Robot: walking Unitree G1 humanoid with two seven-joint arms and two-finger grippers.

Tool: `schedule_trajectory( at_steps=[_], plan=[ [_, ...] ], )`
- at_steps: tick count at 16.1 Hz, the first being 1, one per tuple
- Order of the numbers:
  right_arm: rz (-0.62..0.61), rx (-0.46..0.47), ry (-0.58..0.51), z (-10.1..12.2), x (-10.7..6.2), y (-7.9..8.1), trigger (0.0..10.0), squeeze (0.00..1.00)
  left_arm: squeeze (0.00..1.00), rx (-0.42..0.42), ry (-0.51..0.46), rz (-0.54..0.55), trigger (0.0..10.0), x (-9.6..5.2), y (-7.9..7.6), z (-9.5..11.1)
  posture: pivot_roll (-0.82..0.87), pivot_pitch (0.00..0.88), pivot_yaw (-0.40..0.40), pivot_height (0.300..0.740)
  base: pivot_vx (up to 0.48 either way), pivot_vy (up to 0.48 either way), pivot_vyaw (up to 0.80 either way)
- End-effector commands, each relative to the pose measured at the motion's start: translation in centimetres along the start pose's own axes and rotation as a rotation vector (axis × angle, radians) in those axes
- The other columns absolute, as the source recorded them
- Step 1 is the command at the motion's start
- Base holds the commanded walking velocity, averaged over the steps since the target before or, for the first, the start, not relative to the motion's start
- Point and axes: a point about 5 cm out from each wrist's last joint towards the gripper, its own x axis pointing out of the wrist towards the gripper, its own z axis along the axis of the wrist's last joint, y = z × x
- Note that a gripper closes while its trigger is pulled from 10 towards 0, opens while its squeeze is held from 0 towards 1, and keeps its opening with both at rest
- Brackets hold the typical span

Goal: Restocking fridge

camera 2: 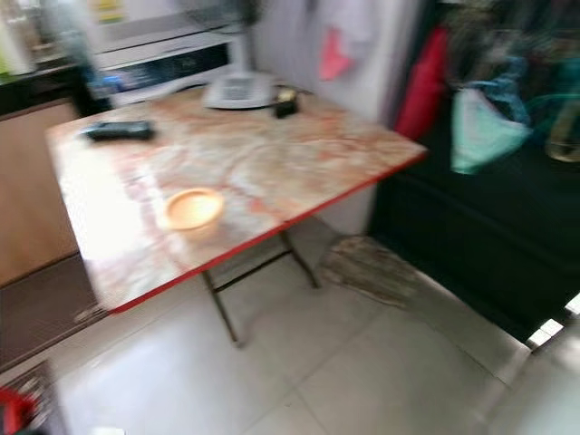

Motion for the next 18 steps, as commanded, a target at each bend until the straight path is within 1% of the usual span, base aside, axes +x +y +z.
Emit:
schedule_trajectory(
  at_steps=[1,3,5,6,7,8,10,11,12,13,18],
  plan=[
    [-0.004,-0.001,0.03,-0.7,-0.1,0.0,10.0,0.0,0.0,0.008,0.025,0.012,10.0,-0.1,0.5,-0.6,0.09,0.0,0.017,0.74,0.0,0.0,-0.8],
    [0.006,-0.04,0.037,-0.6,-0.1,0.0,10.0,0.0,0.0,0.012,0.033,0.015,10.0,-0.2,0.7,-1.2,0.1,0.0,0.012,0.74,0.0,0.0,-0.8],
    [0.014,-0.041,0.032,-0.6,-0.1,0.0,10.0,0.0,0.0,0.015,0.069,0.021,10.0,-0.5,0.8,-2.6,0.08,0.0,0.014,0.74,0.0,-0.334,-0.79],
    [0.028,-0.085,0.042,-0.6,-0.1,0.0,10.0,0.0,0.0,0.006,0.094,0.028,10.0,-0.6,0.7,-3.0,0.07,0.0,0.017,0.74,0.0,0.0,-0.79],
    [0.032,-0.099,0.046,-0.6,-0.1,0.0,10.0,0.0,0.0,-0.001,0.091,0.024,10.0,-0.5,0.5,-2.8,0.07,0.0,0.019,0.74,0.0,0.0,-0.79],
    [0.026,-0.085,0.048,-0.6,-0.1,0.0,10.0,0.0,0.0,0.002,0.079,0.02,10.0,-0.4,0.4,-2.4,0.07,0.0,0.017,0.74,0.0,0.0,-0.78],
    [0.025,-0.082,0.054,-0.6,-0.1,0.0,10.0,0.0,0.0,0.019,0.058,0.016,10.0,-0.3,0.3,-1.7,0.08,0.0,0.014,0.74,0.0,0.0,-0.78],
    [0.028,-0.096,0.057,-0.6,-0.1,0.0,10.0,0.0,0.0,0.024,0.058,0.019,10.0,-0.3,0.4,-1.6,0.08,0.0,0.014,0.74,0.0,0.0,-0.78],
    [0.03,-0.099,0.053,-0.5,-0.1,0.0,10.0,0.0,0.0,0.032,0.062,0.016,10.0,-0.3,0.3,-1.7,0.07,0.0,0.014,0.74,0.0,-0.322,-0.78],
    [0.026,-0.087,0.047,-0.5,-0.1,0.0,10.0,0.0,0.0,0.02,0.072,0.009,10.0,-0.3,0.3,-2.0,0.07,0.0,0.014,0.74,0.0,0.0,-0.78],
    [0.026,-0.093,0.044,-0.3,0.0,-0.1,10.0,0.0,0.0,-0.006,0.083,0.006,10.0,-0.4,0.1,-2.4,0.08,0.0,0.008,0.74,0.0,0.0,-0.78]
  ],
)
